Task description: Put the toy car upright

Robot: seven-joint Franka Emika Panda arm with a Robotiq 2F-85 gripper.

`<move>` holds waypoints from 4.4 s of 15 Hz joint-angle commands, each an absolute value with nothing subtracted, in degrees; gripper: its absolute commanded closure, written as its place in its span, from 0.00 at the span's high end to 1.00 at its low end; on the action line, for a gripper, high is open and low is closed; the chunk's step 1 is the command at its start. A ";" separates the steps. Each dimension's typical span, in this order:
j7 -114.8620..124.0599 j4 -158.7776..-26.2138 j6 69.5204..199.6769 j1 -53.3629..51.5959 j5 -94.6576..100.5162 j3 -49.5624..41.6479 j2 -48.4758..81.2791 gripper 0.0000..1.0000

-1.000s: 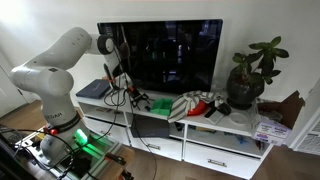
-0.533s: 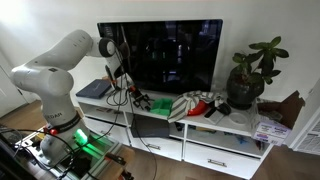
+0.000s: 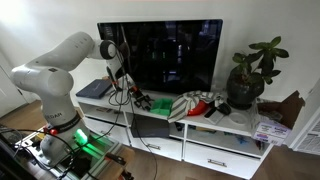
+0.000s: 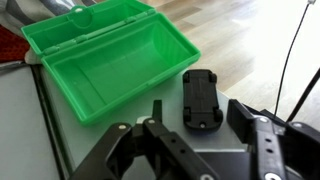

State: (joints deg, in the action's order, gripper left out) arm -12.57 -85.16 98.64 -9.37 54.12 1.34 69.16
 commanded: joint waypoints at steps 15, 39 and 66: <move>-13.40 -102.16 108.33 -7.00 54.56 6.79 56.68 0.12; -21.75 -149.69 179.21 11.88 75.60 -8.24 13.81 0.11; -20.19 -137.02 235.13 21.52 93.04 -4.90 44.68 0.11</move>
State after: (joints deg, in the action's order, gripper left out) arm -24.93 -142.24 230.42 22.63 90.89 -5.35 39.66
